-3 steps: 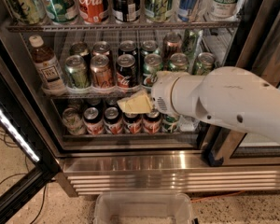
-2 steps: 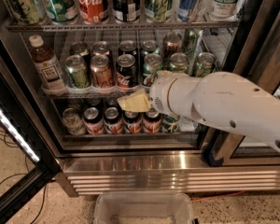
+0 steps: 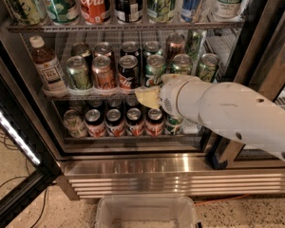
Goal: Pick green can from middle shelf of fridge
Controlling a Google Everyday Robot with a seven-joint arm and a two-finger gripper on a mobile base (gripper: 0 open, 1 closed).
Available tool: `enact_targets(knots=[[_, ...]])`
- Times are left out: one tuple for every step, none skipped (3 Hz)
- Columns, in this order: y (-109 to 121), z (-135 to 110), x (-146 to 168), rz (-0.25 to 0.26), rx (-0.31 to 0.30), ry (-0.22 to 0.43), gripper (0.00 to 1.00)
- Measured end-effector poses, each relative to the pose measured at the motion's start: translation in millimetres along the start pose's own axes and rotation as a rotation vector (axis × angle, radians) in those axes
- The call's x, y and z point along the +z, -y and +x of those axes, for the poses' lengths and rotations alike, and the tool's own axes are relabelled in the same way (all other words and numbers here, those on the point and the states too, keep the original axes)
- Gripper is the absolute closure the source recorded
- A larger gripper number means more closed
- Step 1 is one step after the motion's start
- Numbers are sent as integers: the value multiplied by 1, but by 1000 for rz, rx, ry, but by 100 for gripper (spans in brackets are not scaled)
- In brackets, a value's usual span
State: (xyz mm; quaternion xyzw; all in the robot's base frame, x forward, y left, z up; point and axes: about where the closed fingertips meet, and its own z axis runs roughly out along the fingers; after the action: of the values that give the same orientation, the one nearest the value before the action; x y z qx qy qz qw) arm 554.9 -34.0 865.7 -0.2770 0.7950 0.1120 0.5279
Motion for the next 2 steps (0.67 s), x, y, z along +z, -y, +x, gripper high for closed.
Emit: enact_targets(knots=[[0,4,4,8,6,0,36],[3,5,8,18,7,1,29]])
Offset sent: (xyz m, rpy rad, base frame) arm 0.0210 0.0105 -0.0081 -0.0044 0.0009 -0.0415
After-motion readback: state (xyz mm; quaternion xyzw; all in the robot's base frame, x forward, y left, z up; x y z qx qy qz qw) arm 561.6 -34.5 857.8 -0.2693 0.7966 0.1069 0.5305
